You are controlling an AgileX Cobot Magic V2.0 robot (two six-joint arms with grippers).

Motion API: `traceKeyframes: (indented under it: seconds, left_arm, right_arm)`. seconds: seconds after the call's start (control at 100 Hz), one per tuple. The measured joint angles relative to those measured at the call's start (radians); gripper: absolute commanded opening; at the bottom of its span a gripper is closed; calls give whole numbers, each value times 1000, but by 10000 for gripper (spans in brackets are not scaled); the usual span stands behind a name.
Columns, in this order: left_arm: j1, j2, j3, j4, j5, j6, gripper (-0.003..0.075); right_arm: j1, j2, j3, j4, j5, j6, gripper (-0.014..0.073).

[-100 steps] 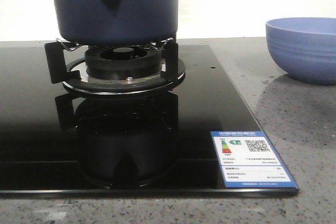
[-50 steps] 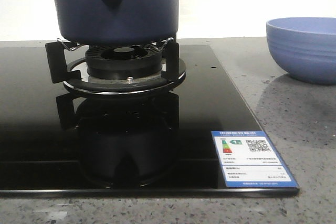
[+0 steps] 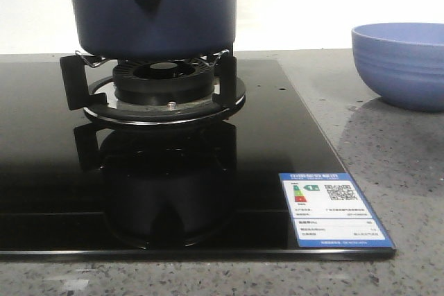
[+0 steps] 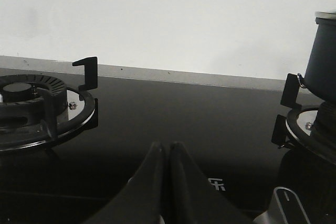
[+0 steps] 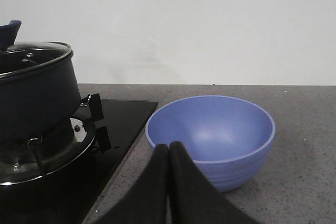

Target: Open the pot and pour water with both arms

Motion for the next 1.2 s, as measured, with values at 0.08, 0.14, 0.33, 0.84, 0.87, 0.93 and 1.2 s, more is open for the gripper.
traceKeyframes:
  seconds: [0.08,0.14,0.33,0.84,0.87,0.93,1.2]
  left_arm:
    - [0,0,0,0,2,0,-20]
    - [0,0,0,0,3,0,-20]
    - [0,0,0,0,4,0,-20]
    - [0,0,0,0,7,0,-20]
    - [0,0,0,0,7,0,-20]
    - [0,0,0,0,7,0,-20]
    - [0,0,0,0,7,0,-20]
  right_arm:
    - [0,0,0,0,-3,0,-63]
    - [0,0,0,-25,-12,0,-63]
    - [0,0,30,-429,-97,357,-63]
    - [72,-176,288,-1158,-326,1030,-63]
    - [77,-181,288,-1160,-316,1031,-63]
    - [85,-183,288,-1162,-285,1031,-63]
    - [86,-183,288,-1162,-242,1034,-63]
